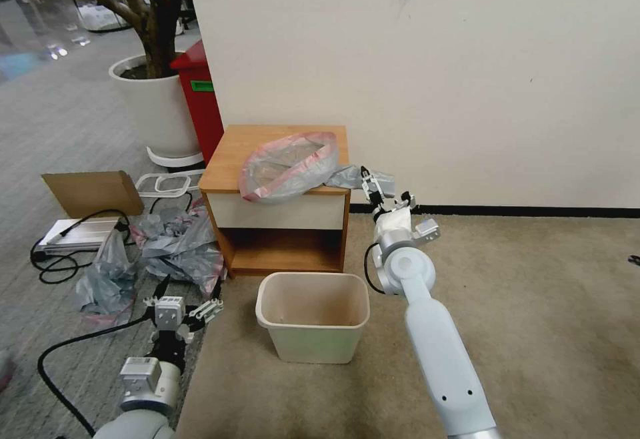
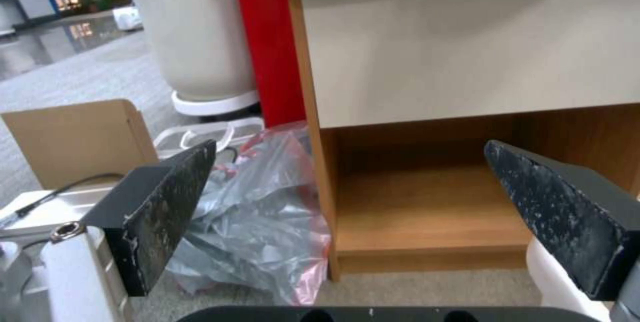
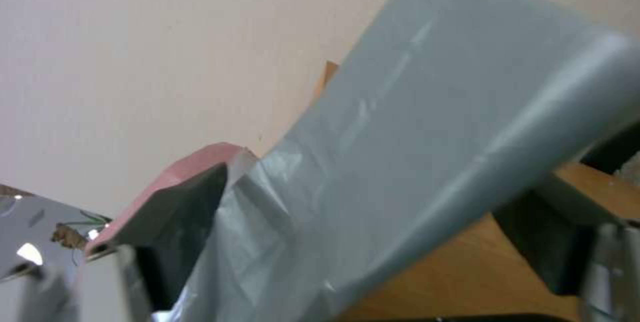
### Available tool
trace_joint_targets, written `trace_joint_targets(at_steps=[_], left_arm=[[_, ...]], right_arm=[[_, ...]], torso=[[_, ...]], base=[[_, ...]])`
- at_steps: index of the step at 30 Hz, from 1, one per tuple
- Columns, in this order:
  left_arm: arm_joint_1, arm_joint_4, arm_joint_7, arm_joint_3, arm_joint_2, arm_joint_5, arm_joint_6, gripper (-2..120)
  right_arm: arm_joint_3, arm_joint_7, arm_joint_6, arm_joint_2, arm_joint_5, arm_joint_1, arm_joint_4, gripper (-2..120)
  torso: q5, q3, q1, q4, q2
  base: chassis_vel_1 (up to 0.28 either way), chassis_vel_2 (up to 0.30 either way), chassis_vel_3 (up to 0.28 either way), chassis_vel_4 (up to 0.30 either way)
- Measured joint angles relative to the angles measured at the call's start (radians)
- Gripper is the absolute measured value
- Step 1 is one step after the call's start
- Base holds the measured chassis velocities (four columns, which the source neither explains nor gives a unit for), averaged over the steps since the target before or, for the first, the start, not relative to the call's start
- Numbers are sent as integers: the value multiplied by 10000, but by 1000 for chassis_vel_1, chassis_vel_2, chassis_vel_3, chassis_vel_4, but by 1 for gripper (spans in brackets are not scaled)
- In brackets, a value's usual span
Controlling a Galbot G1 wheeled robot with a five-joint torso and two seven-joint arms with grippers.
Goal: Pick up the garbage bag from the table and place it over the trash can.
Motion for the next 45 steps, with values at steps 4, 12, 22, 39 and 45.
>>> trace_joint_targets(at_steps=[4,12,22,39,45], left_arm=[[-6,22,-15,-1,9,0,-14,100],[-20,68,-25,41,-15,23,-29,100],[-25,70,-46,29,-27,40,-38,100],[-27,83,-76,45,-90,74,-96,100],[-41,60,-121,-18,-125,56,-134,100]], right_arm=[[-1,-26,57,19,-127,32,-21,76],[-53,-79,103,20,-284,27,-6,46],[-145,-214,149,15,-410,0,90,11],[-821,553,319,-156,-423,-418,1215,0],[-1494,1832,299,-470,-500,-720,2203,0]], torso=[[0,0,-1,-1,0],[0,1,0,-2,0],[0,0,0,-1,0],[0,0,0,-1,0],[0,0,0,0,0]], base=[[0,0,0,0],[0,0,0,0],[0,0,0,0],[0,0,0,0],[0,0,0,0]])
